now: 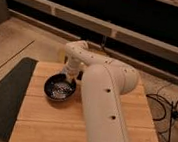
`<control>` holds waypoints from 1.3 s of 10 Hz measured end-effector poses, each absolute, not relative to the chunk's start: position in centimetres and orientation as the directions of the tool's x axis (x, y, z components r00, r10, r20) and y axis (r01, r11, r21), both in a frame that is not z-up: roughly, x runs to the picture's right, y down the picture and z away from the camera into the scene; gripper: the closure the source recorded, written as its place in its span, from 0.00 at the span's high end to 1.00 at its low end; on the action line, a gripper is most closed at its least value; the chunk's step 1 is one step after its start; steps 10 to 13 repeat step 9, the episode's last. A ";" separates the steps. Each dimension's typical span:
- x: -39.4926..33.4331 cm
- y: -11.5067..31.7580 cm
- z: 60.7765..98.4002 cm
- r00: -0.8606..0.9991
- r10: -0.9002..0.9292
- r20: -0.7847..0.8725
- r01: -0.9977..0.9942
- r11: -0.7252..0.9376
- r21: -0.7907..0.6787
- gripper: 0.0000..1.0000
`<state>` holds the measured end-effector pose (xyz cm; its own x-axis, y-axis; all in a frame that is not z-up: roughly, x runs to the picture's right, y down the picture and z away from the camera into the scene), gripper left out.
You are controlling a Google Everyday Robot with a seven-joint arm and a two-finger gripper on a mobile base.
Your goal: Pick up the ceramic bowl
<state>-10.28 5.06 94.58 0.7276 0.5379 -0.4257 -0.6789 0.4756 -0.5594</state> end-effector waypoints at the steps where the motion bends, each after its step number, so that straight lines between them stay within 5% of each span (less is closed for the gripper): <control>1: -10.8 4.4 93.9 0.734 0.532 -0.422 -0.674 0.487 -0.556 0.00; 9: -8.6 -2.2 87.1 0.652 0.602 -0.461 -0.757 0.556 -0.344 0.00; 13: -8.6 -2.2 87.1 0.652 0.602 -0.461 -0.757 0.556 -0.344 0.00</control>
